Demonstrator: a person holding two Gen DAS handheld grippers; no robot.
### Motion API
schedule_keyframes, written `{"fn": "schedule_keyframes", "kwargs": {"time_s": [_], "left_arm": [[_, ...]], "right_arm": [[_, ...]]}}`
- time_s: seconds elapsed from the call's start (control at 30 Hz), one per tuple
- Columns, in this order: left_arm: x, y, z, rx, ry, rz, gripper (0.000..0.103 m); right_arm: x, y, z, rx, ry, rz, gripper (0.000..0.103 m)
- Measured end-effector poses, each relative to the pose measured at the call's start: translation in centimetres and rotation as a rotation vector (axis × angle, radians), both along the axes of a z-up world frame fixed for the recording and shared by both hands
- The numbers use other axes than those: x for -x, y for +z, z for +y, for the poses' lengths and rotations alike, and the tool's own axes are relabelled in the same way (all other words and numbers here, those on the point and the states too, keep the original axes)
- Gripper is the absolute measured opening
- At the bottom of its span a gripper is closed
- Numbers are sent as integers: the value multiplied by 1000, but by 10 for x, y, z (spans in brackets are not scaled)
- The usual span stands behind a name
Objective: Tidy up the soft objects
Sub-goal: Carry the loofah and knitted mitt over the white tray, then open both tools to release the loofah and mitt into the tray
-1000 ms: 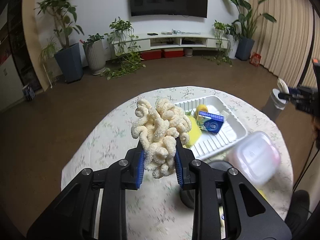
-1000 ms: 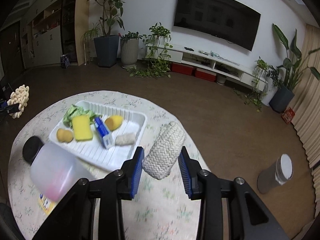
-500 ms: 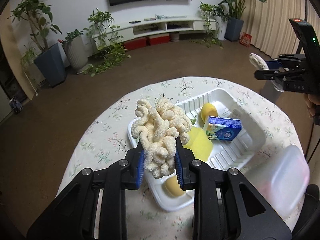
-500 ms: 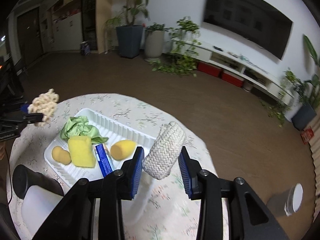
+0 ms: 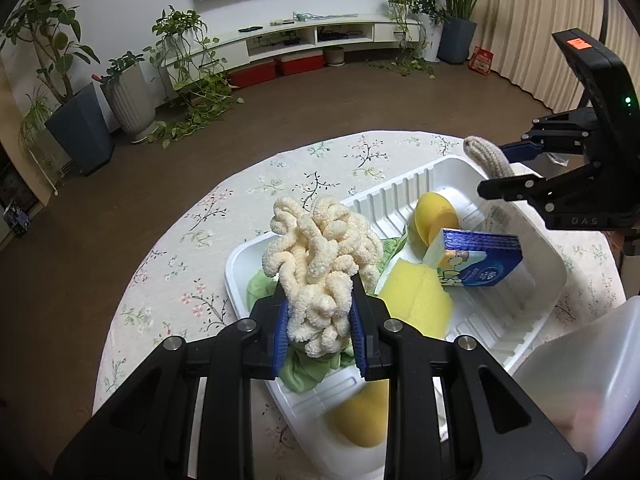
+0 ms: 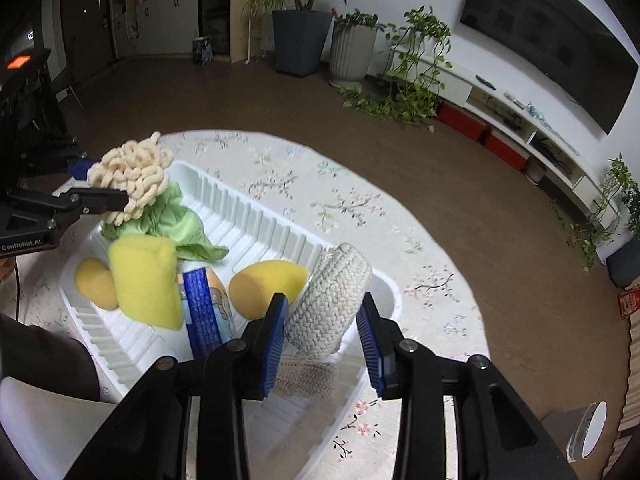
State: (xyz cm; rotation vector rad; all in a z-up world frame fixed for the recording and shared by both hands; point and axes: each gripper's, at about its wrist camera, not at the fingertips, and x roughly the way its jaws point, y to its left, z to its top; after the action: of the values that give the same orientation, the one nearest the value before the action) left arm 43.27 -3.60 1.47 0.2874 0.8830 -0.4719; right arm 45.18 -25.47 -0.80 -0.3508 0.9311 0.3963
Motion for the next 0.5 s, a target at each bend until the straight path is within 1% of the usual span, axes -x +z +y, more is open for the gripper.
{"fn": "schedule_keyframes", "kwargs": {"time_s": [0.17, 0.27, 0.43, 0.5], "left_arm": [[-4, -6, -1, 4, 0, 6, 24], [-5, -7, -2, 7, -6, 8, 24], [-6, -14, -10, -13, -20, 20, 24], [-6, -16, -11, -16, -21, 24, 25]], "right_arm": [[-5, -12, -1, -14, 0, 33, 38], [-7, -21, -1, -3, 1, 54, 38], [-8, -35, -2, 9, -7, 78, 38], [-9, -36, -3, -1, -12, 83, 38]]}}
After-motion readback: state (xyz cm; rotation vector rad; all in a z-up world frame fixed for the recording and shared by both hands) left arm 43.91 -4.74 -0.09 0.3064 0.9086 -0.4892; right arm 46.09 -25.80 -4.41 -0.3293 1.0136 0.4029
